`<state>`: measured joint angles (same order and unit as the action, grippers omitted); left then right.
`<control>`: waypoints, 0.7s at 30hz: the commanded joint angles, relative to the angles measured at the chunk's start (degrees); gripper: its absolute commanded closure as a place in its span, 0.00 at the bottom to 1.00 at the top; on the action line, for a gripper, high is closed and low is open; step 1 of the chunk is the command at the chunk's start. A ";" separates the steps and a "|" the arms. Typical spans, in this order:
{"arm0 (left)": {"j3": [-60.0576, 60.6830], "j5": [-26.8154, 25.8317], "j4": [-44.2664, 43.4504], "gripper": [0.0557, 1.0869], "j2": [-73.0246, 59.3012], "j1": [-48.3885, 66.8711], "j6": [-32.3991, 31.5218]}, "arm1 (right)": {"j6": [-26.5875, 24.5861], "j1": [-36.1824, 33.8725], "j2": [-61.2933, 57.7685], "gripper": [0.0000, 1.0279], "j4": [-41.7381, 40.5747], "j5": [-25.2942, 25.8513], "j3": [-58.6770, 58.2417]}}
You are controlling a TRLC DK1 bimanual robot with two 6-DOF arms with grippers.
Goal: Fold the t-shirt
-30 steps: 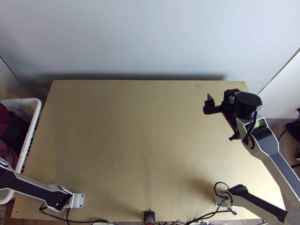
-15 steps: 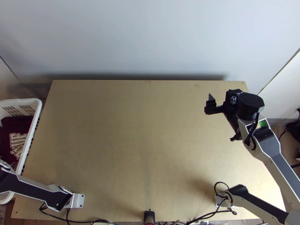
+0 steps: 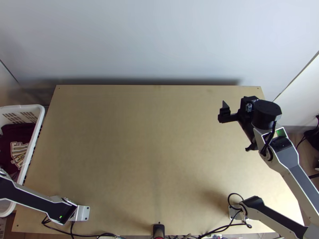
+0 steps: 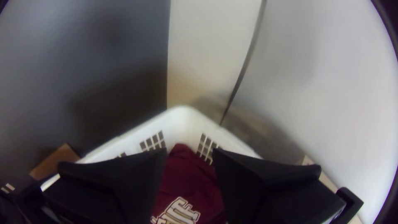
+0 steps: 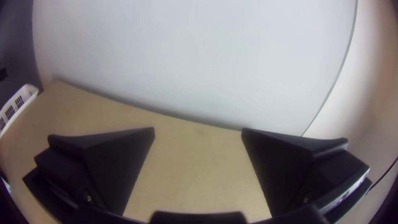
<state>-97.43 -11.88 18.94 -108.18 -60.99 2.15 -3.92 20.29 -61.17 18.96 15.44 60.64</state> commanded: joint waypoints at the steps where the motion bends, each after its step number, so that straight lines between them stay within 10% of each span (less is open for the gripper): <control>1: 2.33 0.63 -0.83 0.39 -12.05 -2.64 0.75 | -0.12 0.01 0.08 0.05 0.64 0.03 -0.26; 21: -1.19 2.47 -5.49 0.26 -31.39 -2.47 -0.04 | -0.47 0.18 -0.62 0.05 1.69 0.20 1.32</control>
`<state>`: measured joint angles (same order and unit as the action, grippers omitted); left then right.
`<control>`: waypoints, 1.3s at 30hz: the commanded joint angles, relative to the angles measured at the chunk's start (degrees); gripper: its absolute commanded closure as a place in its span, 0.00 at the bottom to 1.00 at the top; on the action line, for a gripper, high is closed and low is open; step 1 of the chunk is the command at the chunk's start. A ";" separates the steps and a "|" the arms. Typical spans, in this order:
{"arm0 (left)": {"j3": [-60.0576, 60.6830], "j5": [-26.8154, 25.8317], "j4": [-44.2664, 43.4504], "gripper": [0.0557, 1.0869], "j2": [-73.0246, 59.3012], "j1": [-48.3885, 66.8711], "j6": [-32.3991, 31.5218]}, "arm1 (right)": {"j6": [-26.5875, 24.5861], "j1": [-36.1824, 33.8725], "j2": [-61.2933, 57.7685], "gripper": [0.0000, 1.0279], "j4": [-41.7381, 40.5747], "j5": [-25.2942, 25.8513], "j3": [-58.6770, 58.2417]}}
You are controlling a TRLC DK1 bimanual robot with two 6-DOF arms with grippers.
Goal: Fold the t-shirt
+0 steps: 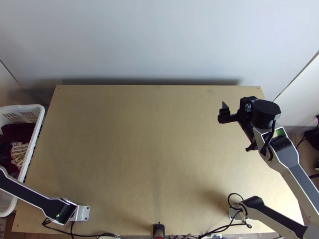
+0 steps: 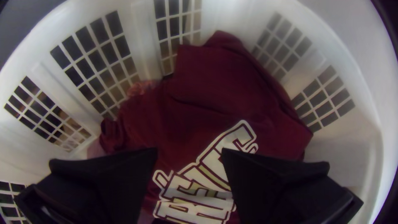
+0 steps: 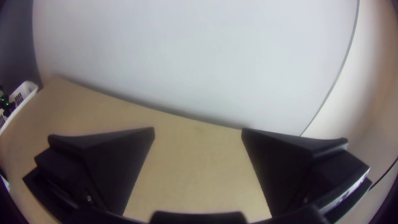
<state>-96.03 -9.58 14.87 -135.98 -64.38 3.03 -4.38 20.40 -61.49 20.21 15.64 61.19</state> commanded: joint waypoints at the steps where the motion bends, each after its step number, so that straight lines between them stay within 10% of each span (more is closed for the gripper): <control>1: -3.38 0.18 -1.43 0.26 -4.03 1.01 -1.18 | -0.01 0.08 -0.38 0.05 0.54 0.01 0.77; 8: -6.01 -0.26 -1.78 0.27 -5.96 1.71 -0.57 | -0.01 0.34 -1.00 0.05 0.97 0.18 1.92; 11: -6.36 -1.49 -2.31 0.58 -5.70 1.63 -2.24 | -0.01 0.34 -1.52 0.05 0.97 0.27 2.44; 16: -6.28 -1.40 -0.81 0.61 -7.37 1.45 -0.13 | -0.01 0.34 -1.87 0.05 0.97 0.27 2.97; 19: -6.36 -1.40 -0.90 0.97 -7.81 1.01 1.10 | -0.01 0.34 -2.14 0.05 0.97 0.27 3.32; 39: -6.19 -6.59 1.03 0.96 5.47 -1.10 -5.31 | 0.08 0.69 -2.93 0.05 0.89 0.27 3.85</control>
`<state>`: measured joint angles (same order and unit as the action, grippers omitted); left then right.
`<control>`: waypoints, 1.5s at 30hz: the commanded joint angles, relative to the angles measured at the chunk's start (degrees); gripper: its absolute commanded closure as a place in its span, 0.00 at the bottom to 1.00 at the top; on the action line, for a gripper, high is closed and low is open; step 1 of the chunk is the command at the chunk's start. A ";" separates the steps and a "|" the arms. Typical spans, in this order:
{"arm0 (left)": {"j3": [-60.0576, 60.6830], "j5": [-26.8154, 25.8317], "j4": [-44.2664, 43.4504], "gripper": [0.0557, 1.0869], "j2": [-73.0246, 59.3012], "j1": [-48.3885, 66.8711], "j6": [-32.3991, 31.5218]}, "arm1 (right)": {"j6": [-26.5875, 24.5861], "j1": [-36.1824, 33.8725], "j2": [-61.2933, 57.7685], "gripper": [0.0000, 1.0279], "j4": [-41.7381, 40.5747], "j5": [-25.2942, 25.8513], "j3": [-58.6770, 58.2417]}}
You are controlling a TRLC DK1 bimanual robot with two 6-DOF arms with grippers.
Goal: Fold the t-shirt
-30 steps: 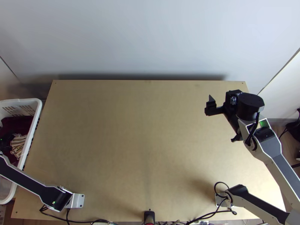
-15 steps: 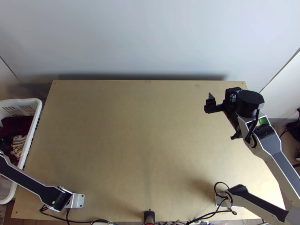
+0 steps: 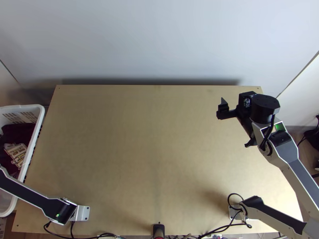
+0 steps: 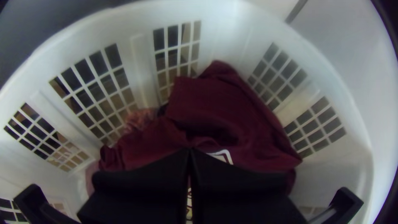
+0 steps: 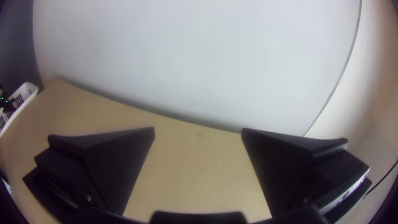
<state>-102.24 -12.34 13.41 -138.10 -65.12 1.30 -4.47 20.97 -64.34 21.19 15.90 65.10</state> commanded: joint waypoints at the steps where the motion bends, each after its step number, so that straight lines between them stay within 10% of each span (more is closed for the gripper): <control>1: 0.02 -5.06 3.03 0.96 9.17 -0.36 -4.29 | 0.16 0.12 -0.09 0.05 -0.10 0.01 -0.06; 30: 4.06 -16.84 29.66 0.96 61.81 25.84 -10.35 | 0.69 -1.02 8.26 0.05 -0.62 0.10 -4.90; 45: 20.94 12.07 25.79 0.96 68.93 84.02 -19.76 | 3.50 -4.54 20.30 0.05 -0.71 0.01 -16.41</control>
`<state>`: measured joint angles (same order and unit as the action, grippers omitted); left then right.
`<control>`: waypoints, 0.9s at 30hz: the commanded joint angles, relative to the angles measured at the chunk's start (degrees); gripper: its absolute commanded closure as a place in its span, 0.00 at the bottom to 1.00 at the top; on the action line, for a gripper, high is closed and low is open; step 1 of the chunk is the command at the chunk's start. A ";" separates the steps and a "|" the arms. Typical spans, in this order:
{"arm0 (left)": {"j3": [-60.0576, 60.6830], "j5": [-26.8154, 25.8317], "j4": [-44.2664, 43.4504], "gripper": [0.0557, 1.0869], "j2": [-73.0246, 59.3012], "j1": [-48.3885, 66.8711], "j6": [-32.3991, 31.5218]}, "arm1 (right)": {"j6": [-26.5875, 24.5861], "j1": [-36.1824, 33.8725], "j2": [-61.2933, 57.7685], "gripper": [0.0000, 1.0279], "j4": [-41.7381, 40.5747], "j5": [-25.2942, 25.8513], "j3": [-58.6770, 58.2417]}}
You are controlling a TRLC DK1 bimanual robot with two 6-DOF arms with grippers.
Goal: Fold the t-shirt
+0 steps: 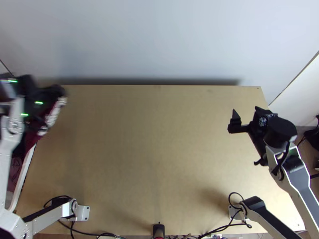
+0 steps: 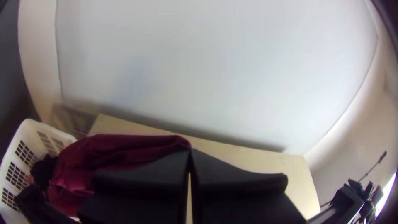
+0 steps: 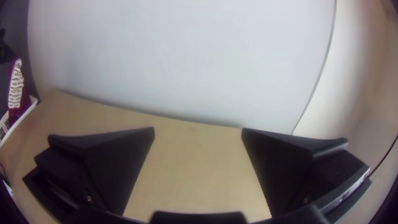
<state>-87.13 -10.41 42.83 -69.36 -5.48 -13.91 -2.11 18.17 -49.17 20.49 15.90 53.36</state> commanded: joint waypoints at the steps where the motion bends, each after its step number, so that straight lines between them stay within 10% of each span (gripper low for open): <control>1: 6.36 11.21 -5.04 0.96 -0.60 27.62 -5.25 | 1.41 -2.09 6.10 0.05 -0.01 0.01 -5.55; 14: 3.55 14.81 -15.49 0.96 -23.45 49.51 -8.50 | 4.22 -6.92 18.05 0.05 1.31 -0.70 -17.77; 27: -24.40 15.34 -17.43 0.96 -52.89 63.48 -11.40 | 5.80 -12.11 27.72 0.05 7.02 -1.57 -20.32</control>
<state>-97.69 4.62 26.09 -108.33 51.18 -24.23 3.31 8.40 -26.22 25.26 14.57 34.17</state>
